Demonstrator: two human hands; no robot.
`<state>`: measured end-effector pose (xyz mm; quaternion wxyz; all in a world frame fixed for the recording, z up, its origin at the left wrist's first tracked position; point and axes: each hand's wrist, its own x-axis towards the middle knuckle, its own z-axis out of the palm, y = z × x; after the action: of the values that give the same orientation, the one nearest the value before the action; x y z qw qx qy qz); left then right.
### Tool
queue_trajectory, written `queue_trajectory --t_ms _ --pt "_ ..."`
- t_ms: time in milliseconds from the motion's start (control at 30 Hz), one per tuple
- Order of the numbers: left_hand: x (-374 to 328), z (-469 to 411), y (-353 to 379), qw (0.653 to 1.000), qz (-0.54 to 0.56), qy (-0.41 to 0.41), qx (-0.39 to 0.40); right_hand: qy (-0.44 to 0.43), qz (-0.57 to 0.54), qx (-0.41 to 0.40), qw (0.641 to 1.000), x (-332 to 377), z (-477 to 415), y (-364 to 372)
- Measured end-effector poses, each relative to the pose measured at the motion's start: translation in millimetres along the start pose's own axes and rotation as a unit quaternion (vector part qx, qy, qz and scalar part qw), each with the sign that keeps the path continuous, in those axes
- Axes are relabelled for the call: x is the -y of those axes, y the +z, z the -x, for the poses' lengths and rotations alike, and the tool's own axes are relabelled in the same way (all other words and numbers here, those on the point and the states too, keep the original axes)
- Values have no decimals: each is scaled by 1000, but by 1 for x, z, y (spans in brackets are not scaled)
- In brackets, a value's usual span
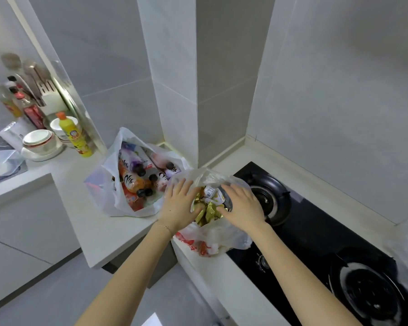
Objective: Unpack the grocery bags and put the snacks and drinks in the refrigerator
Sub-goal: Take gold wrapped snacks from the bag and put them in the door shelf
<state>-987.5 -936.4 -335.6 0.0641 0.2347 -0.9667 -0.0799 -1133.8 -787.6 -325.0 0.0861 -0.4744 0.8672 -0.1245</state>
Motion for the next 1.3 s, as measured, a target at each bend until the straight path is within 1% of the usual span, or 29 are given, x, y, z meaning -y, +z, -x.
queue_trajectory --t_ms 133,233,400,500,633,733,867,967,1133,1300 --pt "12 -20 28 998 17 19 54 29 0 53 998 -5 -22 26" --pt "18 -30 44 994 6 32 100 57 -8 91 994 -6 -33 44" --pt "24 -44 68 990 -4 26 140 102 -18 153 983 -8 -44 71" --pt "28 -51 78 981 -40 7 188 139 -14 172 975 -7 -49 85" --pt "33 -58 88 975 -52 -5 218 185 14 197 963 -5 -54 96" --pt "35 -61 93 972 -59 -2 225 203 37 210 956 -3 -57 101" --pt "37 -62 98 972 -50 2 229 206 39 226 951 3 -57 109" --pt "36 -61 96 974 -29 7 223 209 23 205 956 3 -56 116" --pt "36 -54 97 978 -1 4 207 239 -55 154 957 0 -52 116" --pt "31 -52 98 981 22 -21 192 249 -70 155 954 -1 -50 118"
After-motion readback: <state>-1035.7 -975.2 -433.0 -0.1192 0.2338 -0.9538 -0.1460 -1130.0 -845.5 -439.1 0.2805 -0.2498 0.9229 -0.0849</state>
